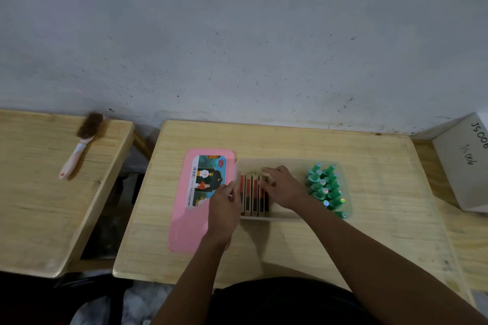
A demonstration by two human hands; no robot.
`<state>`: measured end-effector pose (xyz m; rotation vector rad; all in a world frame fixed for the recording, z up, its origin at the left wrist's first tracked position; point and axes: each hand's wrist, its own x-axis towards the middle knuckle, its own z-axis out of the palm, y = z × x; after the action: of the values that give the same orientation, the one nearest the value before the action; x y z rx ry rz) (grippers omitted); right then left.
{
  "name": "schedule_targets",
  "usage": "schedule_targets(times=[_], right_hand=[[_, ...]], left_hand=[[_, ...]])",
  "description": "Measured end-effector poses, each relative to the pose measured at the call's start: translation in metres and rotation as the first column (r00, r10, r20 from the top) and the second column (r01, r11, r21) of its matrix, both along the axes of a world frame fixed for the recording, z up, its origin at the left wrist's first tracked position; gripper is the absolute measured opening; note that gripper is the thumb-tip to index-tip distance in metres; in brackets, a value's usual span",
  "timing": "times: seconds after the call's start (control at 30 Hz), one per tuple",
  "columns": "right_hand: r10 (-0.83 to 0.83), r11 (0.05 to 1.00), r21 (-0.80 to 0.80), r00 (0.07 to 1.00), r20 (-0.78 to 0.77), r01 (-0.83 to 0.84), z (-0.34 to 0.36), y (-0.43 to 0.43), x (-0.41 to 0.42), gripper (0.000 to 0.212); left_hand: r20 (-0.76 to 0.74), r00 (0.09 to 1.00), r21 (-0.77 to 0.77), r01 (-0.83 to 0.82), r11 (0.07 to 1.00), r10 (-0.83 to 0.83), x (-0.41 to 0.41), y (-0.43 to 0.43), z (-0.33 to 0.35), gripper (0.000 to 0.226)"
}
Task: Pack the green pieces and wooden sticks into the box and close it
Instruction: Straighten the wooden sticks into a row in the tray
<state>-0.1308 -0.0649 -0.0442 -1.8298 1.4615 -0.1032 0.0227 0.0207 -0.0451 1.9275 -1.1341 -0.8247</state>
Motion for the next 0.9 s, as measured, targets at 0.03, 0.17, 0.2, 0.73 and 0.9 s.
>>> schedule_targets(times=[0.03,0.17,0.2,0.73,0.9], right_hand=[[0.001,0.999,-0.038,1.000,-0.021,-0.002,0.000,0.000,0.001,0.047],[0.086,0.992,-0.093,0.996,-0.036,-0.089,0.001,0.004,0.008,0.045],[0.112,0.991,-0.075,0.993,-0.028,-0.114,-0.001,0.005,0.010,0.045],[0.309,0.948,-0.042,0.943,-0.124,-0.316,0.003,-0.006,0.034,0.044],[0.284,0.957,-0.032,0.952,-0.117,-0.289,0.004,-0.008,0.038,0.041]], left_hand=[[0.000,1.000,-0.001,0.000,1.000,0.000,0.000,0.000,0.001,0.026],[0.003,1.000,-0.003,-0.009,1.000,0.009,-0.001,0.000,0.002,0.026],[0.004,1.000,-0.002,-0.010,1.000,0.010,-0.001,0.000,0.001,0.026],[0.019,1.000,-0.029,0.016,0.999,-0.016,0.000,-0.001,0.000,0.025],[0.012,1.000,-0.034,0.019,0.999,-0.019,0.000,0.000,-0.002,0.023]])
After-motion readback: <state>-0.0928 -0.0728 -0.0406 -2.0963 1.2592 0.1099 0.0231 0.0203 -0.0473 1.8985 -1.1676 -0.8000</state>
